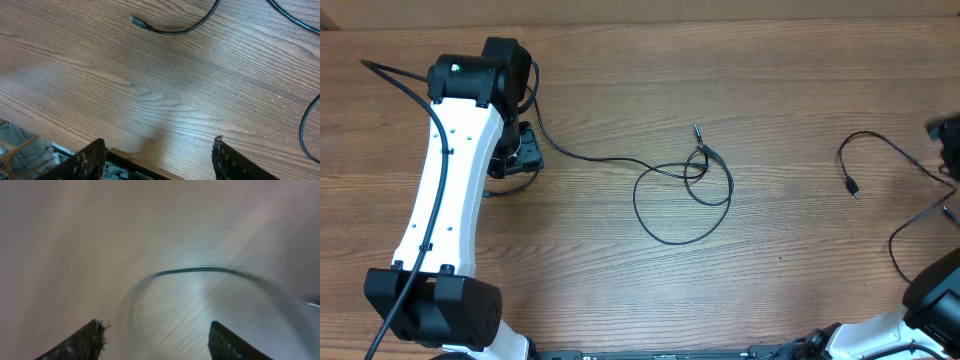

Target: Untangle cables

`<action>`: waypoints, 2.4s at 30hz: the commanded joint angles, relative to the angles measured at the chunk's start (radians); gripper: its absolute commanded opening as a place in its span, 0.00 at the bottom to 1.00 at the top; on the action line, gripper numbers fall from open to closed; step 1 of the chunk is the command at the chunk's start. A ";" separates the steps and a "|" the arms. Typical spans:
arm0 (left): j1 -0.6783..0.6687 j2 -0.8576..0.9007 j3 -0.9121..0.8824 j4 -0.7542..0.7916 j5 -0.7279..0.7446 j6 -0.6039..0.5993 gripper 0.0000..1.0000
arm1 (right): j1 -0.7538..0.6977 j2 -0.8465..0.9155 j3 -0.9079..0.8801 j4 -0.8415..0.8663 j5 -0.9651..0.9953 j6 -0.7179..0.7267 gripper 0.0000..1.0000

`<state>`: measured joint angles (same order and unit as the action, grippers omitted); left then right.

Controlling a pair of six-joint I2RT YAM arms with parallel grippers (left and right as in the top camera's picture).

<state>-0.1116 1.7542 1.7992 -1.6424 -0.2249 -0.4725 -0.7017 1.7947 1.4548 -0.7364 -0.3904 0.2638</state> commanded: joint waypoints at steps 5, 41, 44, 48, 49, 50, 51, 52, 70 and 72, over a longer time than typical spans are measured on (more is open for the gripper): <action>-0.007 -0.025 -0.005 0.022 -0.020 -0.010 0.69 | 0.143 -0.073 0.120 -0.182 -0.253 -0.253 0.80; -0.006 -0.025 -0.005 0.077 -0.007 -0.040 0.82 | 1.125 0.201 0.115 -0.367 0.344 0.076 0.93; -0.006 -0.025 -0.005 0.077 -0.006 -0.040 0.82 | 1.147 0.229 0.115 -0.361 0.308 0.137 0.93; -0.006 -0.025 -0.005 0.077 -0.007 -0.040 0.82 | 1.161 0.235 0.115 -0.337 0.225 0.469 0.98; -0.007 -0.025 -0.005 0.077 -0.006 -0.040 0.82 | 1.163 0.235 0.115 -0.326 0.205 0.556 1.00; -0.006 -0.025 -0.005 0.076 -0.006 -0.040 0.82 | 1.165 0.235 0.115 -0.310 0.190 0.632 1.00; -0.007 -0.025 -0.005 0.076 -0.006 -0.040 0.82 | 1.168 0.235 0.115 -0.284 0.177 0.710 1.00; -0.007 -0.025 -0.005 0.075 -0.002 -0.040 0.82 | 1.170 0.235 0.115 -0.262 0.165 0.763 1.00; -0.007 -0.025 -0.005 0.065 0.016 -0.037 0.81 | 1.239 0.251 0.115 -0.211 0.399 1.128 0.94; -0.007 -0.025 -0.005 0.065 0.016 -0.037 0.81 | 1.239 0.259 0.115 -0.211 0.435 1.128 0.93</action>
<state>-0.1116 1.7542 1.7992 -1.5749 -0.2165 -0.4965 0.5388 2.0319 1.5558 -0.9516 -0.0582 1.3510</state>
